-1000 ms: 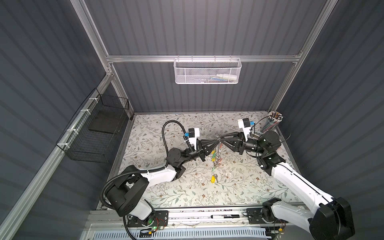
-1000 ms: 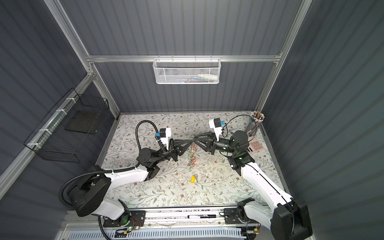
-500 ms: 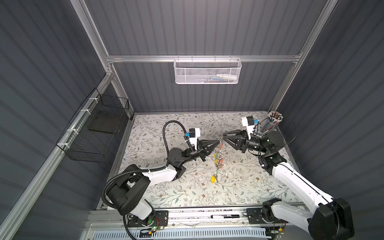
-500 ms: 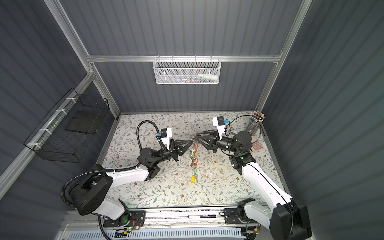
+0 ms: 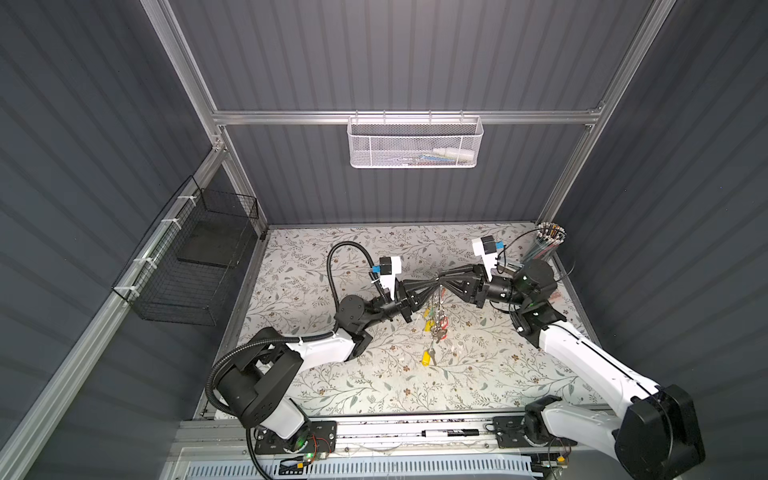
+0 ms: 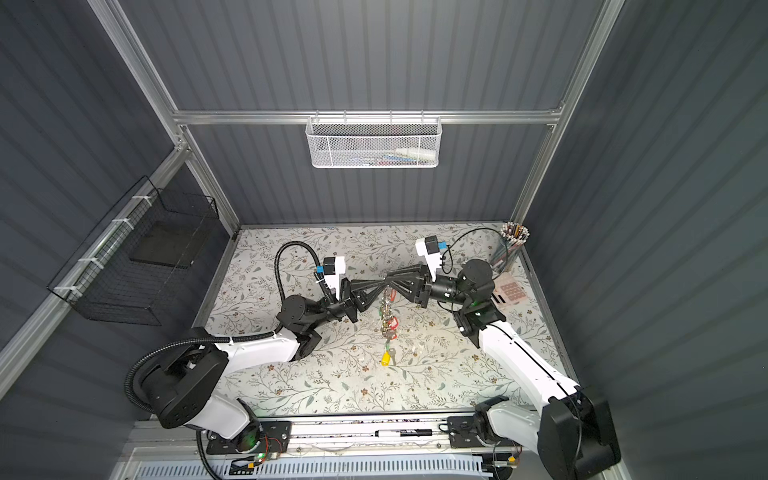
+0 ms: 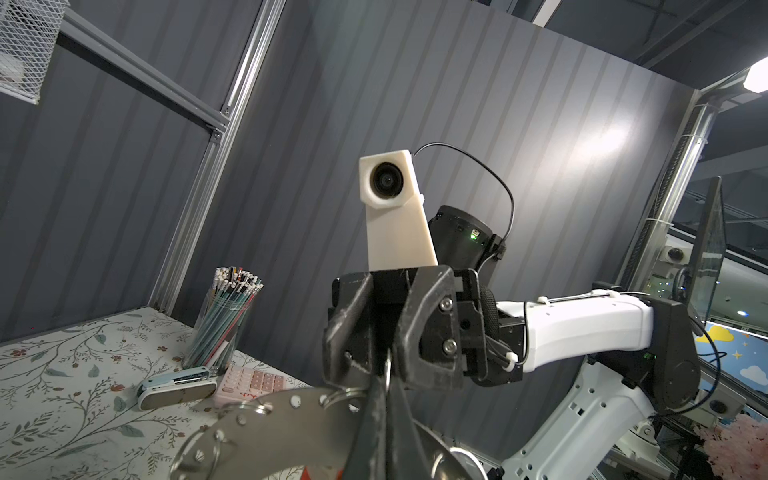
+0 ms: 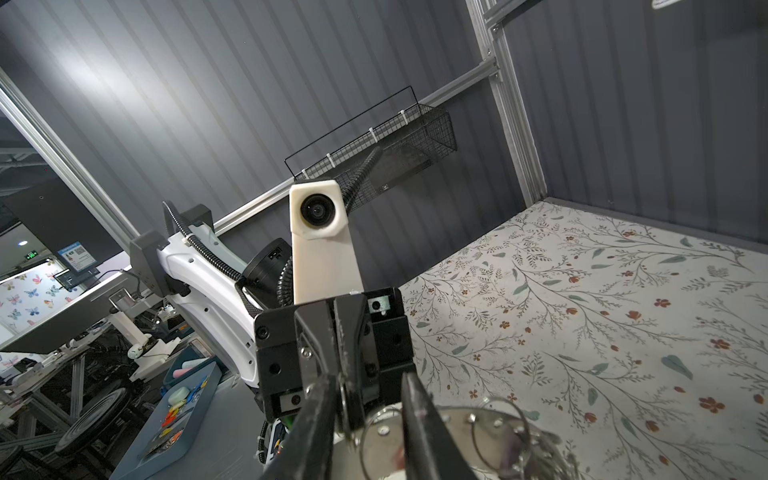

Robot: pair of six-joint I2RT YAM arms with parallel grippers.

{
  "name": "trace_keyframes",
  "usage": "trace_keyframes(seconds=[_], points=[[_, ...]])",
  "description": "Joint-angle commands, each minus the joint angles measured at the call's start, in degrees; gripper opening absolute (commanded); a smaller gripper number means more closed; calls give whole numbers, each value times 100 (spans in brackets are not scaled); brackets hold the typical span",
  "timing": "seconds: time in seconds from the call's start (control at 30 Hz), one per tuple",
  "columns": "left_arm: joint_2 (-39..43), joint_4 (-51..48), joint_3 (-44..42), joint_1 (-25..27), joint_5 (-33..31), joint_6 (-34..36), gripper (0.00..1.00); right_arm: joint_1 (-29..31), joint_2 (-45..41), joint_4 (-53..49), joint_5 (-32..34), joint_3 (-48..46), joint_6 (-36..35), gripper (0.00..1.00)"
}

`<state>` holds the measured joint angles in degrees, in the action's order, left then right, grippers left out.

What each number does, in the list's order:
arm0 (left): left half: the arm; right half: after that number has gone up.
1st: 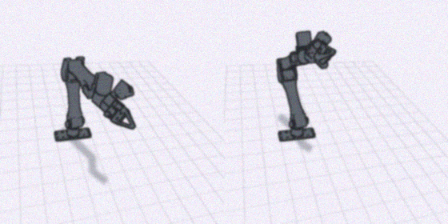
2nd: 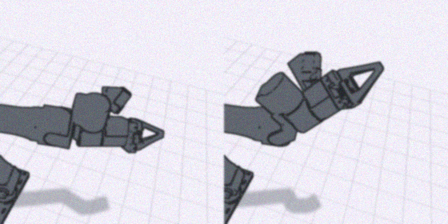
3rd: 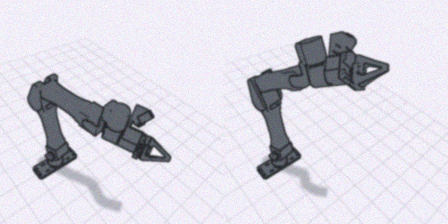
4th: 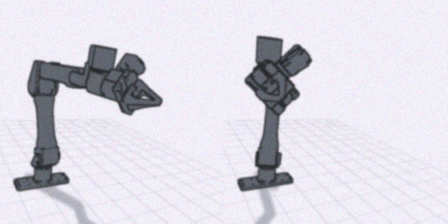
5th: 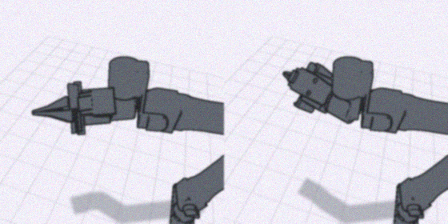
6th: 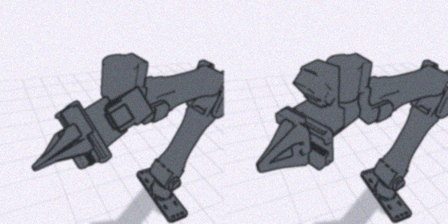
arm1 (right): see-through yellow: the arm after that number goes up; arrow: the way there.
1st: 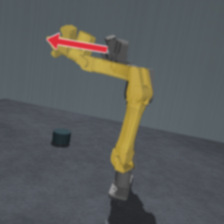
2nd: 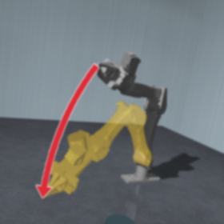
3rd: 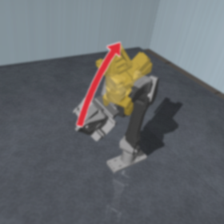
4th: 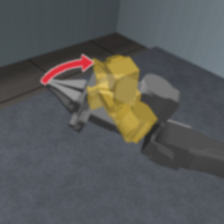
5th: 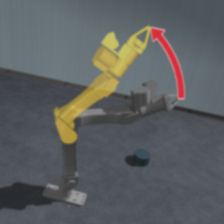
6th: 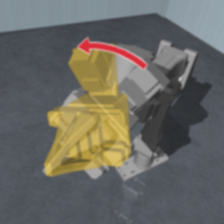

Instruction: Put the keys on the keyring

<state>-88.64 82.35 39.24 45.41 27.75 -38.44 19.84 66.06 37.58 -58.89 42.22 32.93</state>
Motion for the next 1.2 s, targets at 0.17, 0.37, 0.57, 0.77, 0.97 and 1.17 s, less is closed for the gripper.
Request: trace_keyframes(seconds=[0.17, 0.37, 0.57, 0.77, 0.97, 1.17], points=[[184, 246, -31, 27, -460, 193, 0, 29, -122, -124, -48, -74, -115, 26], [196, 114, -21, 29, -470, 249, 0, 23, -125, -84, -44, -91, -76, 19], [178, 172, -56, 28, -502, 224, 0, 32, -58, 10, -78, -99, -13, 13], [180, 97, -36, 30, -459, 281, 0, 31, -33, 17, -67, -115, -6, 5], [262, -228, 21, 25, -342, 364, 0, 36, -21, -79, -41, -57, -109, 0], [718, -1236, 18, -94, -132, 625, 11, 33, -106, -648, -47, 171, -562, 0]])
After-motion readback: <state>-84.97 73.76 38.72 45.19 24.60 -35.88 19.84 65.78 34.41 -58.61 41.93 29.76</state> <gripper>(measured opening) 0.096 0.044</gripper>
